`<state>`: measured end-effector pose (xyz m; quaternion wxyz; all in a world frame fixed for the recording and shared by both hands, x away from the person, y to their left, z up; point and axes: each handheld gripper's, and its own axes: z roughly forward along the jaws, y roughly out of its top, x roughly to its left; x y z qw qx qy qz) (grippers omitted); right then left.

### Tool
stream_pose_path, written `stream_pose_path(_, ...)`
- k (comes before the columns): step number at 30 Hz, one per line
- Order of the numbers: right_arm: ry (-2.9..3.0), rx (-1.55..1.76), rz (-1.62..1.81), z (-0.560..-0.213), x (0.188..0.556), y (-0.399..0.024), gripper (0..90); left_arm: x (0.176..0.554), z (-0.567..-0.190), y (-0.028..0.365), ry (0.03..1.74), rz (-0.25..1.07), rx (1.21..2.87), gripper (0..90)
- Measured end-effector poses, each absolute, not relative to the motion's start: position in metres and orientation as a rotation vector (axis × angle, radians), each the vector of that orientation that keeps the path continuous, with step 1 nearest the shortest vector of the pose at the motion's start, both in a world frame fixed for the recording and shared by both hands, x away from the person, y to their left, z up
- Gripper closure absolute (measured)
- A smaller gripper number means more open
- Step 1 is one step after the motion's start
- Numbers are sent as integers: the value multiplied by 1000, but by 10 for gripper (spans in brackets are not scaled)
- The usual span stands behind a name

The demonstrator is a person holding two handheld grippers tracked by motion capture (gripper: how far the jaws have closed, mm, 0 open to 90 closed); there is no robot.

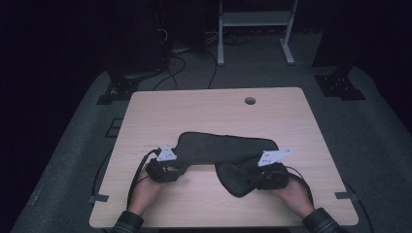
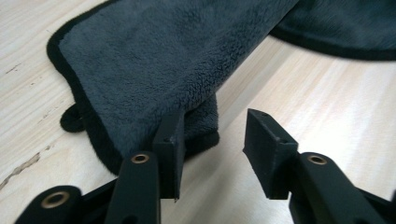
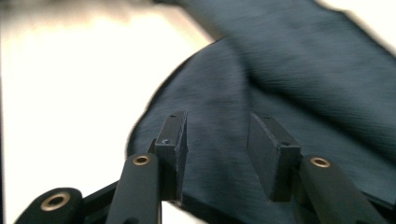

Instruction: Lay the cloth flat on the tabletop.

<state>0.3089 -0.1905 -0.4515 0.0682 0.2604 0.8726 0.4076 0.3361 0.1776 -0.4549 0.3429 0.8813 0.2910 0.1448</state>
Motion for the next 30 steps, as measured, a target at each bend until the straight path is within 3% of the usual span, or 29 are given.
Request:
stream_pose_path(6, 2723, 667, 1169, -462, 299, -166, 514, 343, -464, 171, 756, 406, 2348, 550)
stream_pose_path(12, 2764, 576, 1085, -468, 293, -155, 507, 344, -462, 171, 780, 392, 2366, 749)
stream_pose_path(15, 2759, 522, 1050, -471, 290, -153, 594, 343, -457, 173, 780, 333, 2358, 804)
stream_pose_path(17, 2752, 504, 1031, -470, 288, -154, 770, 341, -453, 175, 771, 297, 2328, 811)
stream_pose_path(18, 2747, 495, 1024, -469, 289, -155, 808, 339, -449, 176, 767, 282, 2314, 813)
stream_pose_path(30, 2551, 755, 1277, -433, 313, -218, 836, 332, -408, 215, 774, 230, 2061, 820)
